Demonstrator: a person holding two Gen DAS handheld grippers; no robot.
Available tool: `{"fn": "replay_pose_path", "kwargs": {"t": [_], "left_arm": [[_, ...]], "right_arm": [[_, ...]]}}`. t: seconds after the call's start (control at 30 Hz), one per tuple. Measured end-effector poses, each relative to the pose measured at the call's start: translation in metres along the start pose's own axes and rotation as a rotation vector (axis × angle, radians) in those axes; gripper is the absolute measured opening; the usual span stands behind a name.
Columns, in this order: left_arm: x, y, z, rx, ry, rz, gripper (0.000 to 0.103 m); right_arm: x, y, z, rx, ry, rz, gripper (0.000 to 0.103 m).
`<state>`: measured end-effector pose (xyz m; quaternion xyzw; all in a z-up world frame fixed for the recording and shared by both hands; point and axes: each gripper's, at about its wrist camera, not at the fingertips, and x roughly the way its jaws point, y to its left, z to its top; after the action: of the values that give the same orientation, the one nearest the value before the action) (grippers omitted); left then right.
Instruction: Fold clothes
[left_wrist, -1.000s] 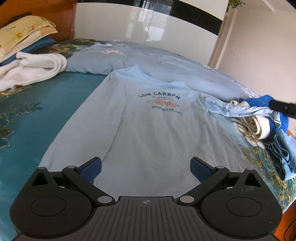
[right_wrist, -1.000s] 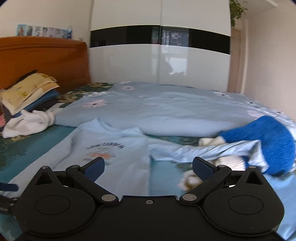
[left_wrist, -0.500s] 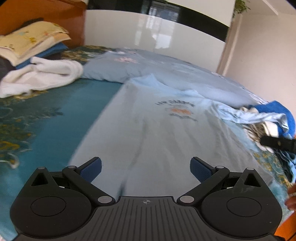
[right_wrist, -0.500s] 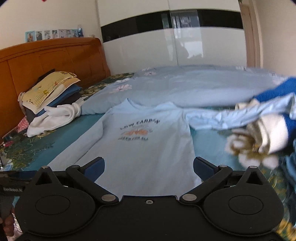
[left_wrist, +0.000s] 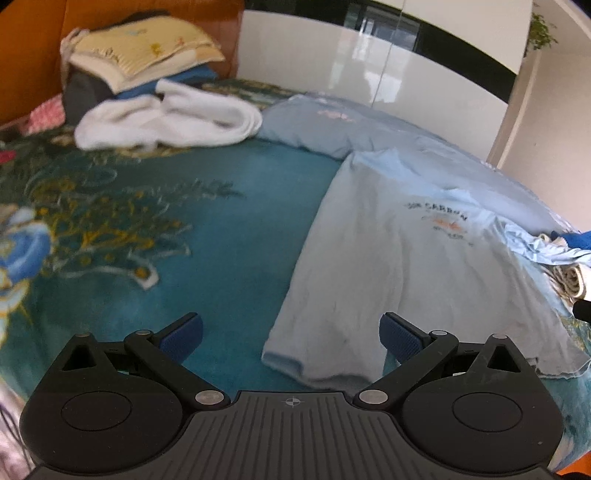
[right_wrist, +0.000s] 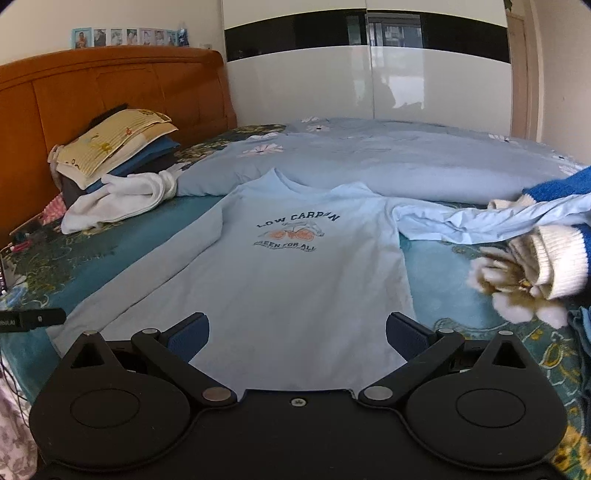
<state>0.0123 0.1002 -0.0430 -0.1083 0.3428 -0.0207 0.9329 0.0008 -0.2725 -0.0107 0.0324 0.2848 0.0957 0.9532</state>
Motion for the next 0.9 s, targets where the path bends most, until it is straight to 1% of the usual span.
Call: {"fn": "replay_pose_path", "kwargs": {"t": [0.2, 0.3, 0.33, 0.37, 0.4, 0.43, 0.47, 0.5, 0.57, 0.6, 0.67, 0.7, 0.73, 0.77, 0.83, 0.9], "left_arm": [[0.002, -0.003, -0.004, 0.002, -0.001, -0.009, 0.101], [0.003, -0.005, -0.006, 0.009, -0.004, -0.008, 0.094], [0.003, -0.005, -0.007, 0.011, -0.005, -0.008, 0.091], [0.003, -0.006, -0.007, 0.013, -0.004, -0.007, 0.084], [0.003, -0.006, -0.007, 0.015, -0.004, -0.006, 0.08], [0.003, -0.007, -0.007, 0.018, -0.002, -0.005, 0.072], [0.003, -0.007, -0.006, 0.021, 0.0, -0.005, 0.067], [0.003, -0.008, -0.006, 0.023, 0.002, -0.006, 0.064], [0.002, -0.009, -0.006, 0.026, 0.004, -0.009, 0.053], [0.002, -0.01, -0.007, 0.027, 0.006, -0.011, 0.051], [0.002, -0.011, -0.007, 0.031, 0.01, -0.018, 0.036], [0.002, -0.012, -0.008, 0.033, 0.013, -0.023, 0.034], [0.002, -0.013, -0.008, 0.034, 0.014, -0.029, 0.029], [0.001, -0.013, -0.009, 0.03, 0.014, -0.038, 0.021], [0.0, -0.012, -0.009, 0.011, 0.01, -0.061, 0.013], [-0.001, -0.011, -0.009, 0.003, -0.001, -0.065, 0.009]], "right_arm": [[0.002, 0.001, -0.002, 0.0, 0.015, -0.002, 0.102], [0.002, -0.001, -0.002, 0.004, 0.018, -0.012, 0.102], [0.002, -0.001, -0.003, 0.009, 0.019, -0.014, 0.102], [0.003, -0.002, -0.003, 0.016, 0.021, -0.015, 0.102], [0.003, -0.003, -0.003, 0.023, 0.023, -0.014, 0.102], [0.003, -0.003, -0.004, 0.026, 0.024, -0.015, 0.102], [0.003, -0.004, -0.004, 0.029, 0.026, -0.015, 0.102], [0.003, -0.004, -0.004, 0.03, 0.027, -0.016, 0.102], [0.004, -0.004, -0.005, 0.032, 0.032, -0.018, 0.102], [0.004, -0.004, -0.005, 0.033, 0.035, -0.019, 0.102], [0.004, -0.005, -0.007, 0.034, 0.039, -0.018, 0.102], [0.004, -0.005, -0.007, 0.034, 0.041, -0.018, 0.102], [0.004, -0.005, -0.007, 0.033, 0.041, -0.019, 0.102], [0.004, -0.005, -0.007, 0.032, 0.041, -0.02, 0.102], [0.004, -0.006, -0.007, 0.032, 0.043, -0.022, 0.102], [0.004, -0.007, -0.008, 0.034, 0.045, -0.025, 0.102]]}}
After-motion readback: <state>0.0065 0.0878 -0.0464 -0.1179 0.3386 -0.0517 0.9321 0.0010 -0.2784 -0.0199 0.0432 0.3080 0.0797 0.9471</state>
